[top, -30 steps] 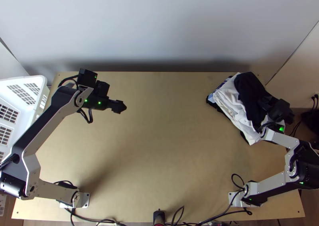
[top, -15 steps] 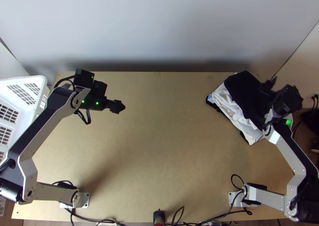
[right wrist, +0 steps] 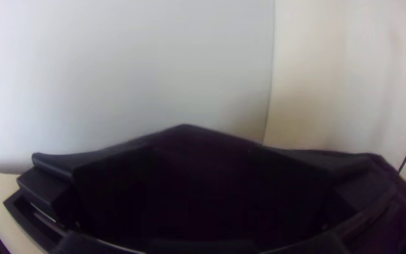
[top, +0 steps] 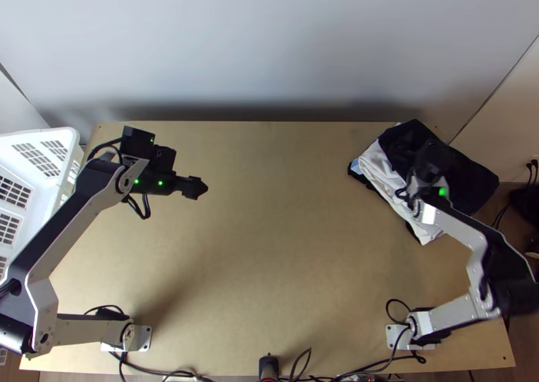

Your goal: Fold the t-shirt

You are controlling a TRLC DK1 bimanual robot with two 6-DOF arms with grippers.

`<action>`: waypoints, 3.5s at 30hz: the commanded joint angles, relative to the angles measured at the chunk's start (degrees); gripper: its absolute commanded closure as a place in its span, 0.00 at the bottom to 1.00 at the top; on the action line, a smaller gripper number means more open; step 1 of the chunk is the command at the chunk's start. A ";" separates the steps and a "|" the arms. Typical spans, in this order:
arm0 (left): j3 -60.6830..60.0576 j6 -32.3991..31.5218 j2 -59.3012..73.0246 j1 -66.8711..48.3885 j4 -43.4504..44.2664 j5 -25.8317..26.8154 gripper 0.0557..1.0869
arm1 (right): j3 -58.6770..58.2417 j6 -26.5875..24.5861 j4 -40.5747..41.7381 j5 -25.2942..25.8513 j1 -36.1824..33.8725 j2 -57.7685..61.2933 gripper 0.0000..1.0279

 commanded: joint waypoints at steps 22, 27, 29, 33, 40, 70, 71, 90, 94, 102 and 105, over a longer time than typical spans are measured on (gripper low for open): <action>-7.09 -11.72 -22.07 16.64 28.33 -9.02 0.05 | 17.80 4.02 -39.12 -5.43 13.16 -43.73 0.05; -15.00 -11.37 -33.24 23.76 27.19 -8.94 0.05 | 13.32 5.77 -42.02 -6.57 16.94 -55.42 0.05; -18.08 -11.28 -37.89 26.22 25.70 -8.94 0.05 | 10.06 5.77 -44.05 -6.92 16.94 -59.73 0.05; -25.37 -9.35 -47.12 28.77 24.55 -8.76 0.05 | 0.75 5.16 -45.01 -7.71 17.82 -68.51 0.05; -34.60 -10.67 -57.05 26.31 23.06 -8.85 0.05 | -15.07 0.85 -43.96 -7.80 18.17 -78.89 0.05; -65.36 -1.61 -82.63 22.97 34.49 -9.29 0.05 | -42.23 10.08 -48.09 -7.97 18.70 -92.77 0.05; -65.89 -1.79 -82.54 22.97 35.45 -9.29 0.05 | -42.23 11.31 -49.85 -7.97 18.52 -92.77 0.05; -69.67 2.87 -82.46 23.93 34.40 -11.57 0.05 | -42.23 14.30 -52.83 -7.80 13.86 -92.77 0.05; -69.67 2.87 -82.54 23.93 34.40 -11.57 0.05 | -42.23 14.30 -52.83 -7.80 13.86 -92.77 0.05; -69.67 2.87 -82.54 23.93 34.40 -11.57 0.05 | -42.23 14.30 -52.83 -7.80 13.86 -92.77 0.05; -69.67 2.87 -82.54 23.93 34.40 -11.57 0.05 | -42.23 14.30 -52.83 -7.80 13.86 -92.77 0.05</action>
